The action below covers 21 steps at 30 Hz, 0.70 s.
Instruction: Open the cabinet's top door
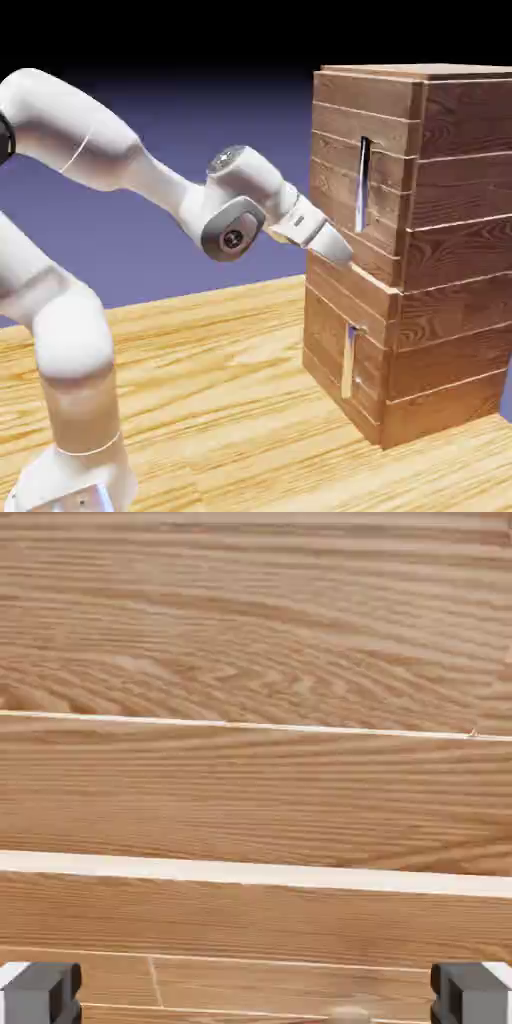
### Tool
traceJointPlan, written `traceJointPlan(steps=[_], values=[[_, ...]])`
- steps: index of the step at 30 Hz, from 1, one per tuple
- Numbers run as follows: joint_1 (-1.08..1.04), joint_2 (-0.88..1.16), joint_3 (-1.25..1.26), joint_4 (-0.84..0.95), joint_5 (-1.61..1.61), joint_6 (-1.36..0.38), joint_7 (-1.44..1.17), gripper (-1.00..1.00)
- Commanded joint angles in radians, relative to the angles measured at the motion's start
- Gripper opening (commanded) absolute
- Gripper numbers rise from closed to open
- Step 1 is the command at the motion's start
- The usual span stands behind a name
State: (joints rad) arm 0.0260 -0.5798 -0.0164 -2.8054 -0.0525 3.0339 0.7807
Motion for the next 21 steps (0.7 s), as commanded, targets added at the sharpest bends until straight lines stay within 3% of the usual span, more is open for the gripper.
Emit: traceJointPlan(steps=[1, 21], values=[[0.012, -0.008, -0.014, 0.004, -0.044, -0.003, 0.033, 0.00], [0.244, -0.170, -0.286, 0.081, -0.913, -0.055, 0.690, 0.00]])
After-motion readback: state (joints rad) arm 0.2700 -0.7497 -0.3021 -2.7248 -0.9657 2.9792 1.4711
